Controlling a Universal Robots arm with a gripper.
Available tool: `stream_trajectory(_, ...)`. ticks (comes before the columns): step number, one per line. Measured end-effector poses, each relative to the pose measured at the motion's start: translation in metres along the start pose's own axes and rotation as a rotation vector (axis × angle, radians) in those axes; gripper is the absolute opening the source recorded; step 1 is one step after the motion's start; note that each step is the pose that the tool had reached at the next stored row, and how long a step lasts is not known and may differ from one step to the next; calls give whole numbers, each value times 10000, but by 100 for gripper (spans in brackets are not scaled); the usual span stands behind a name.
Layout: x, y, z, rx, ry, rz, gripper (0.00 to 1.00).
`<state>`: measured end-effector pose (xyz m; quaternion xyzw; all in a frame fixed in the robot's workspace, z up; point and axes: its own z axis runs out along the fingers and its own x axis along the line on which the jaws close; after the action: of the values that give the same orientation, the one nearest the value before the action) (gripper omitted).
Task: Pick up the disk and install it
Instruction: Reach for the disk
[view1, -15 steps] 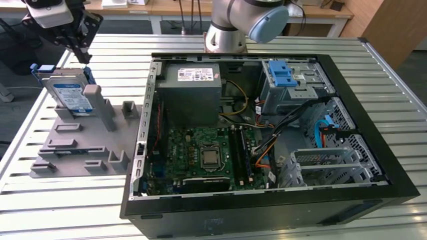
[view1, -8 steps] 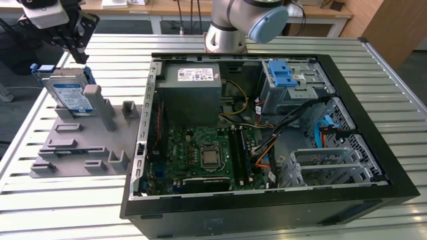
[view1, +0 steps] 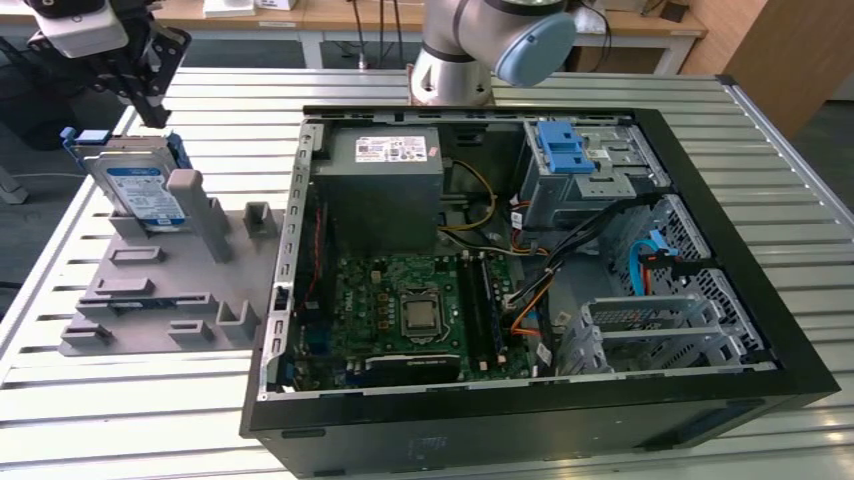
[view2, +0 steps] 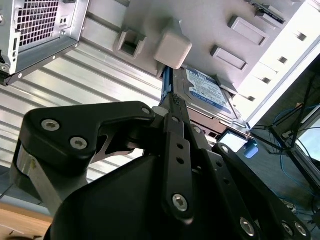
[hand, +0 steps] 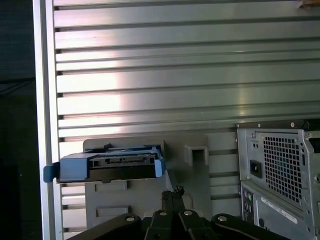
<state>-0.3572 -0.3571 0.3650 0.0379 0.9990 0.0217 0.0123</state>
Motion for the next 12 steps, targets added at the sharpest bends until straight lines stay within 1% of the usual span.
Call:
stream_trajectory(9, 115, 9, 6, -1, 0, 0, 11)
stream_trajectory(12, 120, 8, 6, 0, 0, -1, 11)
